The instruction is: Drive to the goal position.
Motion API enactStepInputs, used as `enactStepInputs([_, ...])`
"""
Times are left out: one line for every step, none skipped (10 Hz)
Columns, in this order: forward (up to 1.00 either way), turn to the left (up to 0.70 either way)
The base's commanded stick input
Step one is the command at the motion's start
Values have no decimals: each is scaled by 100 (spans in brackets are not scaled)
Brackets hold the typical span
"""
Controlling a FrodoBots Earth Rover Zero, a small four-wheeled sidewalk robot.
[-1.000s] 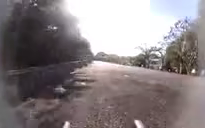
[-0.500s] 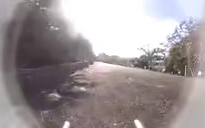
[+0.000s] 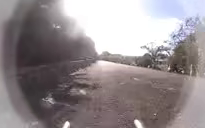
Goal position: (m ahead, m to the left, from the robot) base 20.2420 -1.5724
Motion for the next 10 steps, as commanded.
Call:
enactStepInputs([70, 0])
enactStepInputs([70, 0])
enactStepInputs([70, 0])
enactStepInputs([70, 0])
enactStepInputs([70, 0])
enactStepInputs([70, 0])
enactStepInputs([70, 0])
enactStepInputs([70, -1])
enactStepInputs([70, -2])
enactStepInputs([70, -21])
